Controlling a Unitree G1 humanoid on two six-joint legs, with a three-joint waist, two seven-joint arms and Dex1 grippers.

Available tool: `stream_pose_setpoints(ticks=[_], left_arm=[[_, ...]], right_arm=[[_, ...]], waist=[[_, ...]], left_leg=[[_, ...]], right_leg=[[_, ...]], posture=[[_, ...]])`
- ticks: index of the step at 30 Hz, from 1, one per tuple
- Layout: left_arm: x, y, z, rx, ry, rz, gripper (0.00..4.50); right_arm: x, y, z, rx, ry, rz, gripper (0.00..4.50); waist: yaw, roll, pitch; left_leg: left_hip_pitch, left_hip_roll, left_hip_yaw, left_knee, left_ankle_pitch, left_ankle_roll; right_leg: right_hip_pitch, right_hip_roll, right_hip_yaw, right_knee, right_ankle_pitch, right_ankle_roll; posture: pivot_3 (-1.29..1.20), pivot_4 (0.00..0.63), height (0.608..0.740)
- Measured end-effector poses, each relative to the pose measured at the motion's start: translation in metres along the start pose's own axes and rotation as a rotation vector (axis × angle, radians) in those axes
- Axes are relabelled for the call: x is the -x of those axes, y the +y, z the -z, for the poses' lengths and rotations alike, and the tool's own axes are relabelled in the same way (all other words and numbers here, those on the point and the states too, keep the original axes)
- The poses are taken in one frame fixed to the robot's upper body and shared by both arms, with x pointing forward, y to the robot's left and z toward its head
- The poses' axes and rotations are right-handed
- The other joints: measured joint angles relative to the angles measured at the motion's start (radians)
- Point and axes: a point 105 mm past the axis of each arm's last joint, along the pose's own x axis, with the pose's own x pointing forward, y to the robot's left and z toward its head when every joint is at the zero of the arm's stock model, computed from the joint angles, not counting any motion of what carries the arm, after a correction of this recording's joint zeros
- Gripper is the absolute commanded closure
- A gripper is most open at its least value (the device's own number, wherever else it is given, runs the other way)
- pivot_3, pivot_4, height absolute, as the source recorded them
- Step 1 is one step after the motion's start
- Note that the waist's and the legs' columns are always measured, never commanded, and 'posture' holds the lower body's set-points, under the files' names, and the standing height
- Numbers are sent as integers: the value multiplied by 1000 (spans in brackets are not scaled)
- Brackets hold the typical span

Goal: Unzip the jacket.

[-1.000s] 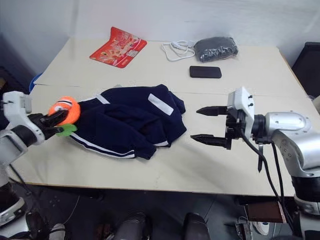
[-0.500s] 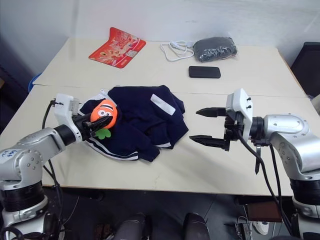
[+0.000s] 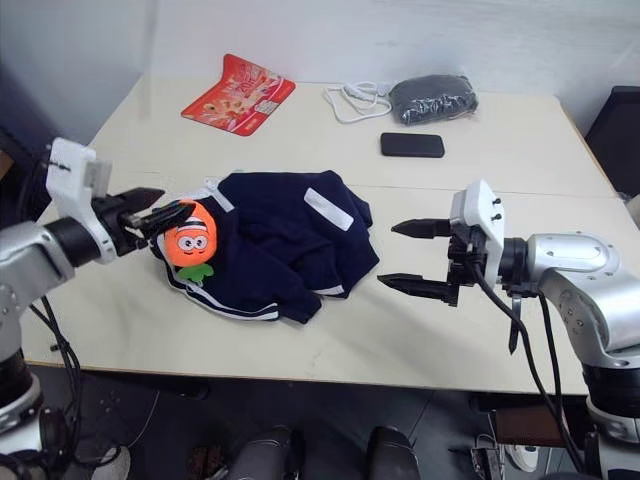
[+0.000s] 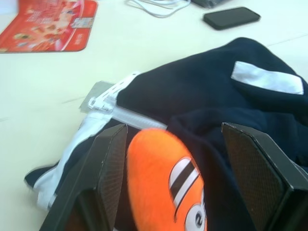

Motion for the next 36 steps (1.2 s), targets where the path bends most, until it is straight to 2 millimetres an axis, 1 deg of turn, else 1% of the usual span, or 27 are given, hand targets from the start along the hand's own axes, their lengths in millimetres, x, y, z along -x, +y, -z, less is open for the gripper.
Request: stream_pose_setpoints(ticks=[4, 6, 12, 15, 19, 21, 23, 24, 29, 31, 34, 36], left_arm=[[-18, 0, 31, 5, 170, 28, 1215], [-21, 3, 40, 17, 209, 19, 1215], [-25, 1, 43, 14, 257, 14, 1215], [-24, 1, 47, 23, 278, 13, 1763], [-21, 0, 55, 38, 299, 11, 3021], [-20, 1, 56, 42, 298, 9, 3657], [-15, 1, 52, 48, 284, 1, 4250], [-13, 2, 51, 55, 280, -1, 4468], [1, 13, 42, 209, 213, -38, 4468], [12, 23, 36, 267, 176, -81, 4468], [37, 45, 21, 342, 87, -177, 4468], [58, 61, 16, 386, 29, -249, 4468]], right_arm=[[-1, 0, 0, 1, -5, 7, 0], [-1, 0, 0, 0, -5, 9, 0], [-2, 7, 4, -8, 1, 9, 0], [-2, 7, 4, -12, -4, 15, 0], [-2, 6, 4, -14, -8, 18, 0], [-2, 6, 3, -13, -9, 16, 0], [-3, 6, 2, -7, -12, 11, 0], [-3, 6, 1, -4, -13, 7, 0], [-8, 5, -3, 12, -17, -31, 0], [-11, 3, -2, 7, -22, -37, 0], [-17, 4, 0, 3, -30, -69, 0], [-19, 4, 2, -5, -30, -83, 0]], waist=[[-3, 0, 0], [-2, 0, 0], [1, 0, 0], [0, 0, 0], [-1, 0, 0], [-1, 0, 0], [-1, 0, 0], [-1, 0, 0], [-3, 0, 0], [-4, 0, 0], [-6, 0, 0], [-7, -1, 0]], left_leg=[[0, 0, 3, 0, 0, 0], [0, 0, 5, 0, 0, 0], [-1, 0, 5, 0, 0, 0], [-1, 0, 5, 0, 0, 0], [0, 0, 5, 0, 0, 0], [0, 0, 5, 0, 0, 0], [-1, 0, 5, 0, 0, 0], [0, 0, 5, 0, 0, 0], [0, 1, 5, 0, 0, 0], [0, 1, 5, 0, 0, 0], [0, 1, 5, 0, 0, 0], [0, 1, 5, 0, 0, 0]], right_leg=[[-1, 0, 0, 0, 0, 0], [-1, 0, 0, 0, 0, 0], [-1, 0, 1, 0, 0, 0], [-1, 0, 0, 0, 0, 0], [-1, 0, 1, 0, 0, 0], [-1, 0, 0, 0, 0, 0], [-1, 0, 1, 0, 0, 0], [-1, 0, 1, 0, 0, 0], [-1, 0, 0, 0, 0, 0], [-1, 0, 0, 0, 0, 0], [-1, 1, 0, 0, 0, 0], [-1, 1, 1, 0, 0, 0]], posture=[[0, 150, 740], [0, 150, 740], [0, 150, 740], [0, 150, 740], [0, 150, 740], [0, 150, 740], [0, 150, 740], [0, 150, 740], [0, 150, 740], [0, 150, 740], [0, 150, 740], [0, 150, 740]])
